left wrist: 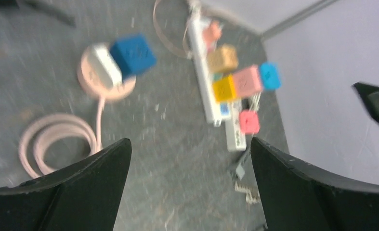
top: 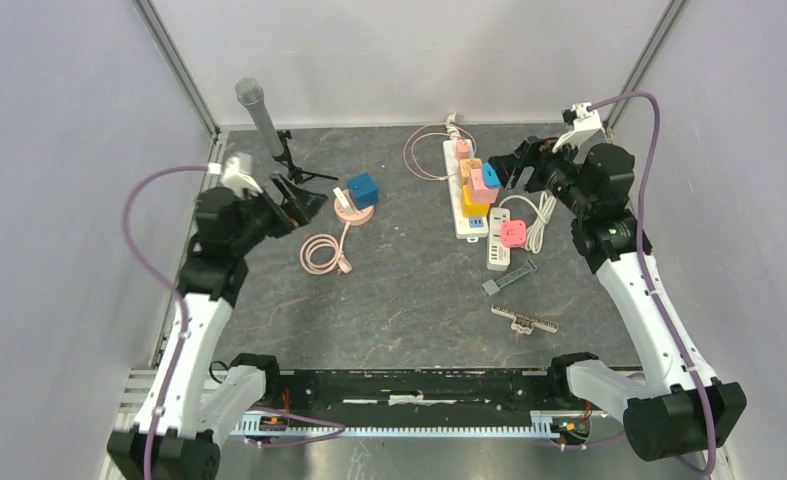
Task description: Pull the plug off the socket
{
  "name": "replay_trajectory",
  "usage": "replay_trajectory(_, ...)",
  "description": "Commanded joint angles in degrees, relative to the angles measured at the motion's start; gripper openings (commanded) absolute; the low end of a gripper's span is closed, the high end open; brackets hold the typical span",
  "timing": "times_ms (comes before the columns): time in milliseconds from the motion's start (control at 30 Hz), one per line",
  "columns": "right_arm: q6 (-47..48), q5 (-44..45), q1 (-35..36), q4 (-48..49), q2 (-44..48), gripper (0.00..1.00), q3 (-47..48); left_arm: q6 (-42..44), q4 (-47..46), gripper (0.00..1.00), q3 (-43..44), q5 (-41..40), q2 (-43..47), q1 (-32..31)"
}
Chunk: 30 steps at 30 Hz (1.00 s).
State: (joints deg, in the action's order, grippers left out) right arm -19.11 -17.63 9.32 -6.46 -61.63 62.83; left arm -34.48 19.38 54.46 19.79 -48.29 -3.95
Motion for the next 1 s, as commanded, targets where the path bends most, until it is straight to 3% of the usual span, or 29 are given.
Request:
replay_trajectory(0,-1.5,-3.5,-0.1,3.6,-0.1,0.86,-3.3,-8.7,-7.7,1.00,-9.0,0.9,-4.0,-4.3)
replay_trajectory(133,-1.8,-5.3,-0.1,3.6,-1.4,0.87,-4.3,-8.1,-6.3,1.00,-12.6,-6.0,-9.6,-5.2)
replay_trajectory(300,-1.5,-6.0,0.0,2.1,-2.9,0.85,-5.0,-3.6,-11.9,0.99,-12.6,-5.9,-20.4,-7.9)
replay_trajectory(533,-0.7,-5.1,0.1,-0.9,-2.8,0.83,-5.2,-1.0,-14.0,0.70,-8.9,-11.9,-32.4,-13.1)
replay_trajectory(700,-0.3,-4.1,0.1,-2.0,-1.3,0.83,-6.6,-3.2,-13.1,0.66,-12.0,-18.2,-34.5,-14.1)
replay_trajectory(967,-1.6,-5.0,0.8,-0.9,-0.8,0.80,-8.8,-4.5,-4.2,0.57,-12.9,-27.4,-33.9,-13.9)
